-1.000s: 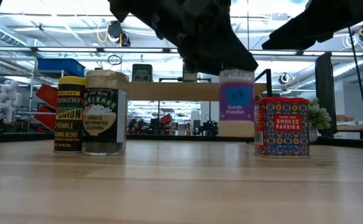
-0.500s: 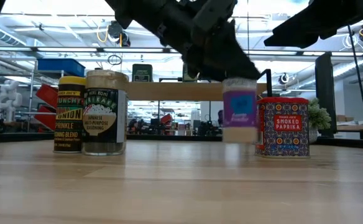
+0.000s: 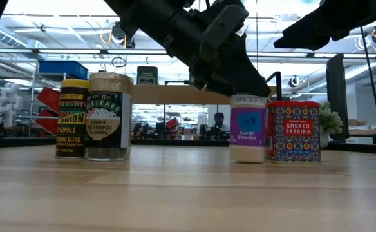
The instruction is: Shelf spices
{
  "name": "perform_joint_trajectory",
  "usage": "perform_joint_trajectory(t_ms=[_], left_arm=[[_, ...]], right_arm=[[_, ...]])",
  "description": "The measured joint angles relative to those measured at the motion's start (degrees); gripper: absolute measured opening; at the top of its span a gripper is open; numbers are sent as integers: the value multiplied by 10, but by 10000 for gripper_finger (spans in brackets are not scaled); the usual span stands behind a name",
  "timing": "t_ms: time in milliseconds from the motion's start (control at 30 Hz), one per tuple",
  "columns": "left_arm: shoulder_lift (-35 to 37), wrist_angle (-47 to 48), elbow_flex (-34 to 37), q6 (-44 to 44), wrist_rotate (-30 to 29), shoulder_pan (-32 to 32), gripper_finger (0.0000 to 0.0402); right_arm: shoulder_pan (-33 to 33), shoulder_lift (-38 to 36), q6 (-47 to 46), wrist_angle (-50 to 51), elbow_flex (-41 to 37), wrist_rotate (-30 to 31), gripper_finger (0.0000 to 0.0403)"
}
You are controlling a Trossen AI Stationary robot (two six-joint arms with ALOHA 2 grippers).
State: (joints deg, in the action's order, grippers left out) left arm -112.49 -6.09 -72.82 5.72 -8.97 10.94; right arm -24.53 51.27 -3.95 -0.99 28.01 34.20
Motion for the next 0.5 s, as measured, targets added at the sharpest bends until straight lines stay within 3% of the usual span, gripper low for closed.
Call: perform_joint_trajectory(t_ms=[500], left_arm=[[0, -6, 0, 2, 0, 1, 254]], right_arm=[[0, 0, -1, 0, 0, 0, 302]])
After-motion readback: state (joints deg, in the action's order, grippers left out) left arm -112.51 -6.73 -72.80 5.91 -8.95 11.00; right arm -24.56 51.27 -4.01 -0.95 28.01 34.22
